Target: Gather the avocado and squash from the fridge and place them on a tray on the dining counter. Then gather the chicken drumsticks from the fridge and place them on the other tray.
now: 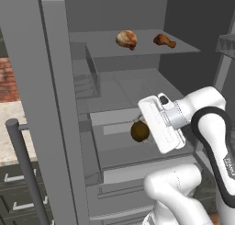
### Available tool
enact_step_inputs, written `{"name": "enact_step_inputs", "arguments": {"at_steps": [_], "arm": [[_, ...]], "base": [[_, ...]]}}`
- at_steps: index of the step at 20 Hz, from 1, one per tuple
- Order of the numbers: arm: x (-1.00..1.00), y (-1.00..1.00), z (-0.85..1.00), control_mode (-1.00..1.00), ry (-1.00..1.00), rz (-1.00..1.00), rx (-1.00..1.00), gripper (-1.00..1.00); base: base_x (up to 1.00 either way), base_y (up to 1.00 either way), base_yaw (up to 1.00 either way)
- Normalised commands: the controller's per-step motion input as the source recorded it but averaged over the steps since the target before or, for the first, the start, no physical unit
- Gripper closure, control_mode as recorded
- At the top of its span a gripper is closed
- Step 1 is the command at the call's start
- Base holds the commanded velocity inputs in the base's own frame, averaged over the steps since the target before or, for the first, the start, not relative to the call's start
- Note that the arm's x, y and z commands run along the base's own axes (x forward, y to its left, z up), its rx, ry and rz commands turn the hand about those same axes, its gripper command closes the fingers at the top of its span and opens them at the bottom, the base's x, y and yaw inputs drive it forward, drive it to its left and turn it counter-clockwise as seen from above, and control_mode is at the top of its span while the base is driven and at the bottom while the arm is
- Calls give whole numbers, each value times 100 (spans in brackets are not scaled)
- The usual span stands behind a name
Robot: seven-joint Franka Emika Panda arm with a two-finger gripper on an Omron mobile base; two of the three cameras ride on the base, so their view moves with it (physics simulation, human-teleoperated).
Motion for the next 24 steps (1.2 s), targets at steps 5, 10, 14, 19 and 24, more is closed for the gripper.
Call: {"name": "enact_step_inputs", "arguments": {"at_steps": [5, 10, 14, 19, 24], "arm": [[-16, 0, -3, -100, 0, -1, -1, 100], [-4, 0, -8, 100, 0, 0, 0, 100], [0, 0, 0, 100, 0, 0, 0, 100], [0, 0, 0, 100, 0, 0, 0, 100], [0, 0, 0, 100, 0, 0, 0, 100]], "base": [[0, 0, 0], [-28, 0, 0], [-90, 0, -3], [-96, 0, -6], [-98, -3, -11]]}}
